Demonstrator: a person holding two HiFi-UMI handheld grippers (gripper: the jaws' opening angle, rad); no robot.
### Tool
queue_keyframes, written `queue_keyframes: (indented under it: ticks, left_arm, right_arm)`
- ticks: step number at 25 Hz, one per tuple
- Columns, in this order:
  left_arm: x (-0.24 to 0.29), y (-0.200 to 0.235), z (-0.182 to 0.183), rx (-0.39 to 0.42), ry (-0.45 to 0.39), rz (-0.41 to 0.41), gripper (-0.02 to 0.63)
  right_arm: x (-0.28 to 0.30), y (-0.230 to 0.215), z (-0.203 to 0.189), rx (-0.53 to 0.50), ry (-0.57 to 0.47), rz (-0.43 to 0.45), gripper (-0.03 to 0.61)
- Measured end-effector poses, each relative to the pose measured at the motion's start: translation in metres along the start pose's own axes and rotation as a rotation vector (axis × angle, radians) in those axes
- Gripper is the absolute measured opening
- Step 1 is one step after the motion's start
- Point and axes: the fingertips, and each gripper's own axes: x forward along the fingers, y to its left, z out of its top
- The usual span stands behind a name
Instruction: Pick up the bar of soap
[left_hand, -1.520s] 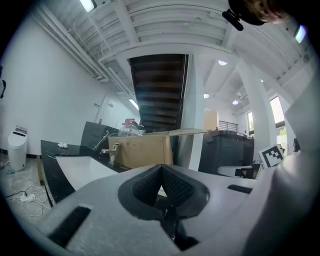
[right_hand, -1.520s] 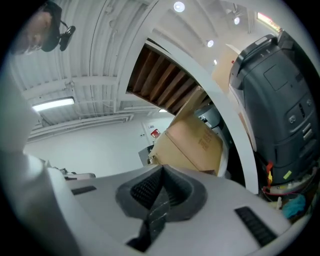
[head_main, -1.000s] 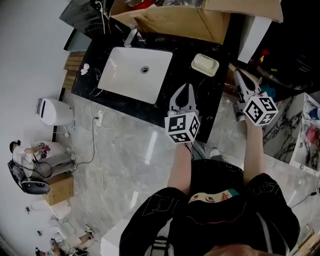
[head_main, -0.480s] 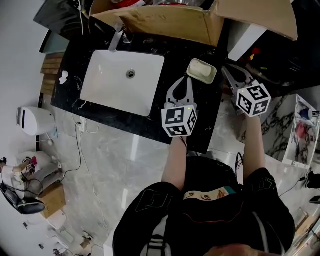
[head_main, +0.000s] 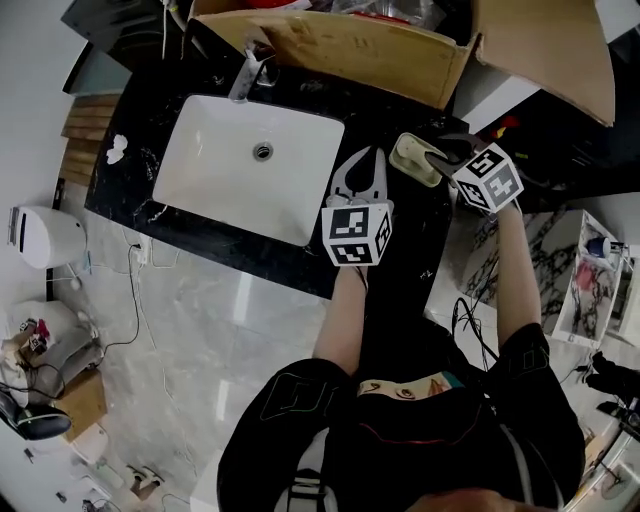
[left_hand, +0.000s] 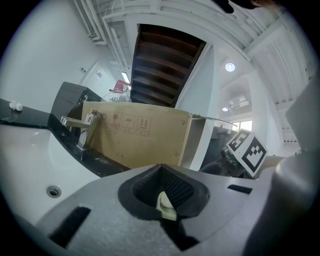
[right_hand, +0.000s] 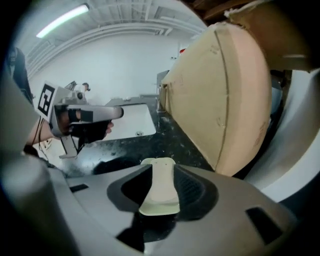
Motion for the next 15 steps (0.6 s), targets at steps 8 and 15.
queue_keyframes:
  ticks: [8, 15]
  left_arm:
    - [-0.001, 0.049, 0.012, -0.021, -0.009, 0.052, 0.008]
    - [0.006, 0.063, 0.011, 0.029, 0.003, 0.060, 0.008]
  right_arm:
    - [0.040, 0.008, -0.023, -0.114, 0.320, 0.139, 0.189]
    - [0.061, 0.008, -0.033, -0.097, 0.442, 0.190, 0.215]
